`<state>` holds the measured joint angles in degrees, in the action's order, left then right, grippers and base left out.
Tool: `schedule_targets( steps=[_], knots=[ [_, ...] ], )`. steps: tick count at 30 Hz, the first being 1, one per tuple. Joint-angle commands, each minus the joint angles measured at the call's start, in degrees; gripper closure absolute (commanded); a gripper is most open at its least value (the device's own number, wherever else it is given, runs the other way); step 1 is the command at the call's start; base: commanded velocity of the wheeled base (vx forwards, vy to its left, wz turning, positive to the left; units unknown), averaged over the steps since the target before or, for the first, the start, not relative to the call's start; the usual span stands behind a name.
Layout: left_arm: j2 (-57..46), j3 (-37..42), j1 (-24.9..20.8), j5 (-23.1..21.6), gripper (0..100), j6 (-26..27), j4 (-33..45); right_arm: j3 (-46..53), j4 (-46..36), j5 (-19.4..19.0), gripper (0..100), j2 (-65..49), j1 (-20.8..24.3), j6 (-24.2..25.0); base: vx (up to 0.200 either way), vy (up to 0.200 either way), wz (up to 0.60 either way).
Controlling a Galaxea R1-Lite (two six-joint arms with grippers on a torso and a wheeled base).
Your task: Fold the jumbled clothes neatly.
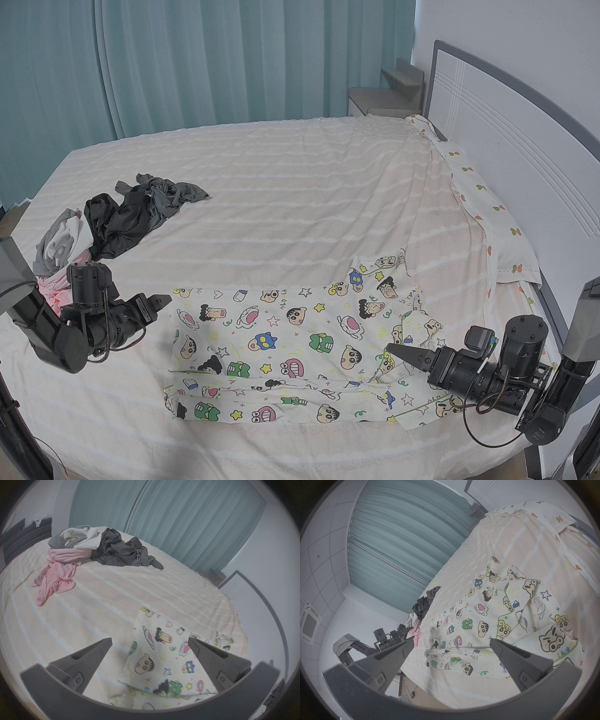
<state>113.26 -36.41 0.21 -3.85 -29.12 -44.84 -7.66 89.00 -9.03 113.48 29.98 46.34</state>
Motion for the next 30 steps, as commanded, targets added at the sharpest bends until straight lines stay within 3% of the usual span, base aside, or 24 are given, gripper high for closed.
schedule_targets(
  steps=[1, 7, 11, 18, 30],
  knots=[
    [10.84, -13.51, 3.92, -0.63, 0, 4.43, 7.92, 0.27, 0.64, -0.02, 0, 1.83, -0.45, -1.25, 0.0, 0.0, 0.0],
    [17.69, -21.77, 4.63, -2.21, 0, 4.34, 10.82, 0.18, 0.64, 0.86, 0, 2.8, -0.62, -2.13, 0.0, 0.0, 0.0],
    [21.56, -25.37, 4.45, -8.8, 0, 2.32, 11.79, -0.34, 0.64, 1.91, 0, 3.06, -1.68, -3.62, 0.0, 0.0, 0.0],
    [23.85, -29.94, 3.4, -12.5, 0, -3.48, 11.7, 0.01, 0.64, 2.0, 0, 3.5, -1.76, -3.8, 0.0, 0.0, 0.0],
    [30.17, -38.91, -0.56, -11.97, 0, -3.92, 11.88, -0.69, 0.64, 2.0, 0, 4.03, -4.22, -5.03, 0.0, 0.0, 0.0]
  ],
)
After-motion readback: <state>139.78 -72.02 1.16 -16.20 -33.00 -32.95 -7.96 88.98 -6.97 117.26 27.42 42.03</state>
